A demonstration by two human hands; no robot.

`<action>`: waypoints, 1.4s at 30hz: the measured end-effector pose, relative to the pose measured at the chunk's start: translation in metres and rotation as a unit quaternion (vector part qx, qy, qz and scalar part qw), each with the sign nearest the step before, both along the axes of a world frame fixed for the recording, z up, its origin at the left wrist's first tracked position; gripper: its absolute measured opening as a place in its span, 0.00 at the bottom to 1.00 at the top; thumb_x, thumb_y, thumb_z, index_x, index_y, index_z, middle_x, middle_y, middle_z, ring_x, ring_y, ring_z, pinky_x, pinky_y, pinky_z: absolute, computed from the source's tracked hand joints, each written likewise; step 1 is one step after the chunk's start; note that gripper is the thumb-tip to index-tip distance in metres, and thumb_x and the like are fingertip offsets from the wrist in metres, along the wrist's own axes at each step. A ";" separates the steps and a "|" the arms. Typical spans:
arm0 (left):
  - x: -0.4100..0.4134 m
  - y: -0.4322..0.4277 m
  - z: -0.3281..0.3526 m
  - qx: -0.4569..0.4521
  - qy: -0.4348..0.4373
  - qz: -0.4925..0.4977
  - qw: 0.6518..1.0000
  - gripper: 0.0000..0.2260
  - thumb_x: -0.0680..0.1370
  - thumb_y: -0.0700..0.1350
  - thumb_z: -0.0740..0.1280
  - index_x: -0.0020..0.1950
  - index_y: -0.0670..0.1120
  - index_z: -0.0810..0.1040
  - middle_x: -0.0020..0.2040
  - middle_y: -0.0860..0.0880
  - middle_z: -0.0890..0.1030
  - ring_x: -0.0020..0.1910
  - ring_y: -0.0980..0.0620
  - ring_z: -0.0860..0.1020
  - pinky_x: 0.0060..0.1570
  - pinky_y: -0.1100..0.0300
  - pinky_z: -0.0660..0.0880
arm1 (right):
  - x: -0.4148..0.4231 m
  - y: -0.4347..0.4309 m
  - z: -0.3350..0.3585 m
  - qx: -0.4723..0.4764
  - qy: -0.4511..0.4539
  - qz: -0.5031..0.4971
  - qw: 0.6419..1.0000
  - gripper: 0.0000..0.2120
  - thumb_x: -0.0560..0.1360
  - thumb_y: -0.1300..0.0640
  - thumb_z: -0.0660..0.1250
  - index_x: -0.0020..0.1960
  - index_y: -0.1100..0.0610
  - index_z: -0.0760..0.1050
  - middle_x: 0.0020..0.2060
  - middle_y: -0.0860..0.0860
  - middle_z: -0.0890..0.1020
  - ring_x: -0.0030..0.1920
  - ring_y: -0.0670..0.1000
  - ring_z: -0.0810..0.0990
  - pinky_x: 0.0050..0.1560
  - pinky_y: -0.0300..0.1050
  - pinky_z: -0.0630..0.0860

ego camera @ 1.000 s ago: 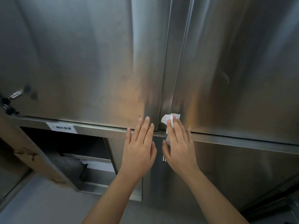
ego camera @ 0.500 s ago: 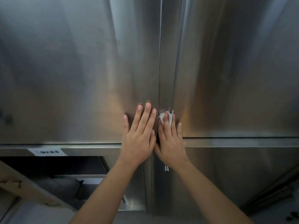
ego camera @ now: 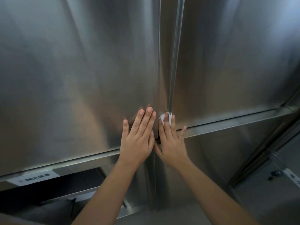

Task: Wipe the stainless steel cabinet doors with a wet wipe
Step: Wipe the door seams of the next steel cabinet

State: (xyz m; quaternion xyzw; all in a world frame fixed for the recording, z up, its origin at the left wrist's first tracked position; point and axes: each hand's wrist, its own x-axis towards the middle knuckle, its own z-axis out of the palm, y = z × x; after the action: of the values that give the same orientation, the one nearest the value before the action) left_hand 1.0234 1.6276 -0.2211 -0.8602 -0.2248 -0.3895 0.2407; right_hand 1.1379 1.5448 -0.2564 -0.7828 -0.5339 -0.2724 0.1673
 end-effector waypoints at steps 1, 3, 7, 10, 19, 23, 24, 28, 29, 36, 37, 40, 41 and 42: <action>-0.001 0.001 0.000 0.005 0.005 0.001 1.000 0.29 0.79 0.48 0.53 0.77 0.45 0.45 0.77 0.49 0.39 0.75 0.52 0.43 0.71 0.47 0.39 | -0.002 -0.003 -0.007 -0.017 0.005 0.005 1.000 0.36 0.74 0.41 0.53 0.74 0.62 0.53 0.72 0.58 0.55 0.73 0.59 0.54 0.61 0.69 0.61; -0.003 0.004 -0.001 0.016 0.014 0.002 1.000 0.29 0.79 0.48 0.53 0.77 0.45 0.45 0.77 0.49 0.38 0.75 0.52 0.42 0.71 0.47 0.38 | -0.005 -0.010 -0.019 -0.055 0.012 0.009 0.998 0.37 0.74 0.39 0.52 0.73 0.63 0.54 0.72 0.59 0.56 0.71 0.61 0.58 0.59 0.70 0.62; -0.003 0.004 -0.001 0.021 0.011 0.006 1.000 0.29 0.79 0.48 0.53 0.77 0.45 0.44 0.76 0.49 0.37 0.75 0.52 0.41 0.71 0.48 0.38 | -0.003 -0.015 -0.020 -0.063 0.007 0.013 0.998 0.37 0.75 0.38 0.51 0.74 0.62 0.52 0.73 0.58 0.55 0.73 0.58 0.54 0.61 0.68 0.52; -0.003 0.003 -0.002 0.022 0.015 0.004 1.000 0.28 0.79 0.48 0.52 0.77 0.45 0.44 0.76 0.49 0.37 0.75 0.52 0.41 0.71 0.47 0.38 | 0.000 -0.012 -0.008 -0.019 0.017 0.035 0.999 0.37 0.76 0.39 0.52 0.75 0.62 0.47 0.74 0.58 0.52 0.75 0.57 0.46 0.67 0.66 0.43; -0.004 0.002 0.000 -0.005 0.023 -0.007 1.000 0.29 0.79 0.47 0.53 0.77 0.46 0.44 0.77 0.50 0.38 0.75 0.52 0.42 0.71 0.46 0.40 | 0.000 -0.025 -0.026 -0.099 0.022 0.036 0.994 0.36 0.76 0.39 0.51 0.74 0.63 0.53 0.74 0.59 0.55 0.74 0.60 0.55 0.65 0.68 0.48; -0.005 -0.005 0.004 -0.028 0.010 -0.022 0.999 0.28 0.78 0.47 0.53 0.77 0.44 0.49 0.77 0.49 0.42 0.76 0.51 0.45 0.71 0.45 0.42 | 0.002 -0.024 -0.015 -0.106 0.013 0.040 0.994 0.36 0.76 0.39 0.51 0.74 0.64 0.54 0.74 0.59 0.55 0.73 0.60 0.57 0.65 0.65 0.49; -0.004 -0.007 0.007 -0.032 0.003 -0.025 0.999 0.28 0.77 0.46 0.54 0.76 0.44 0.50 0.77 0.48 0.45 0.76 0.51 0.46 0.72 0.45 0.43 | 0.002 -0.022 -0.009 -0.093 0.014 0.045 0.995 0.36 0.76 0.40 0.51 0.74 0.64 0.54 0.74 0.60 0.56 0.73 0.61 0.57 0.65 0.64 0.49; 0.000 -0.009 0.036 -0.036 -0.042 -0.026 0.998 0.26 0.77 0.46 0.54 0.75 0.42 0.53 0.75 0.44 0.54 0.75 0.48 0.49 0.72 0.45 0.44 | 0.003 -0.013 0.021 -0.026 0.017 0.071 0.997 0.36 0.76 0.41 0.53 0.73 0.67 0.53 0.73 0.63 0.55 0.73 0.63 0.53 0.67 0.61 0.47; 0.002 -0.009 0.046 -0.032 -0.051 -0.029 0.998 0.26 0.78 0.46 0.53 0.75 0.42 0.53 0.75 0.44 0.55 0.75 0.48 0.51 0.71 0.45 0.45 | 0.004 -0.012 0.029 -0.014 0.012 0.076 0.997 0.36 0.76 0.42 0.53 0.73 0.67 0.54 0.73 0.63 0.56 0.73 0.63 0.53 0.68 0.60 0.47; 0.013 -0.002 0.109 0.014 -0.081 -0.038 0.996 0.25 0.78 0.46 0.53 0.75 0.42 0.55 0.75 0.44 0.55 0.74 0.46 0.55 0.71 0.45 0.45 | 0.013 -0.003 0.093 0.047 -0.025 0.105 0.993 0.36 0.76 0.43 0.54 0.73 0.66 0.50 0.73 0.62 0.52 0.73 0.64 0.52 0.69 0.58 0.46; 0.015 0.000 0.118 0.023 -0.084 -0.038 0.995 0.25 0.78 0.46 0.53 0.75 0.41 0.56 0.75 0.44 0.55 0.74 0.46 0.55 0.71 0.44 0.45 | 0.014 -0.002 0.103 0.054 -0.031 0.108 0.992 0.36 0.76 0.43 0.54 0.74 0.66 0.49 0.73 0.62 0.52 0.73 0.64 0.52 0.69 0.58 0.46; 0.019 0.004 0.145 0.052 -0.096 -0.041 0.993 0.25 0.78 0.46 0.53 0.75 0.40 0.57 0.75 0.44 0.55 0.74 0.47 0.55 0.71 0.44 0.46 | 0.019 0.002 0.132 0.078 -0.052 0.116 0.989 0.36 0.76 0.43 0.54 0.74 0.66 0.49 0.73 0.62 0.52 0.74 0.63 0.53 0.70 0.58 0.45; 0.020 0.006 0.154 0.061 -0.101 -0.042 0.992 0.25 0.78 0.46 0.54 0.75 0.40 0.57 0.75 0.43 0.55 0.74 0.47 0.55 0.71 0.44 0.47 | 0.020 0.004 0.141 0.086 -0.059 0.116 0.988 0.36 0.76 0.43 0.54 0.74 0.66 0.49 0.73 0.62 0.53 0.74 0.63 0.53 0.70 0.58 0.45; 0.022 0.007 0.164 0.068 -0.106 -0.041 0.991 0.25 0.78 0.46 0.54 0.75 0.40 0.57 0.75 0.43 0.55 0.74 0.47 0.55 0.71 0.43 0.47 | 0.021 0.006 0.150 0.095 -0.066 0.115 0.987 0.37 0.76 0.44 0.54 0.74 0.66 0.50 0.73 0.62 0.53 0.74 0.63 0.53 0.70 0.58 0.45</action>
State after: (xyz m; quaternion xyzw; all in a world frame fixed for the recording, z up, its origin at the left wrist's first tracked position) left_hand 1.0451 1.6346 -0.0573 -0.8044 -0.1863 -0.5020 0.2573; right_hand 1.1587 1.5507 -0.1060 -0.6772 -0.6021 -0.3515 0.2353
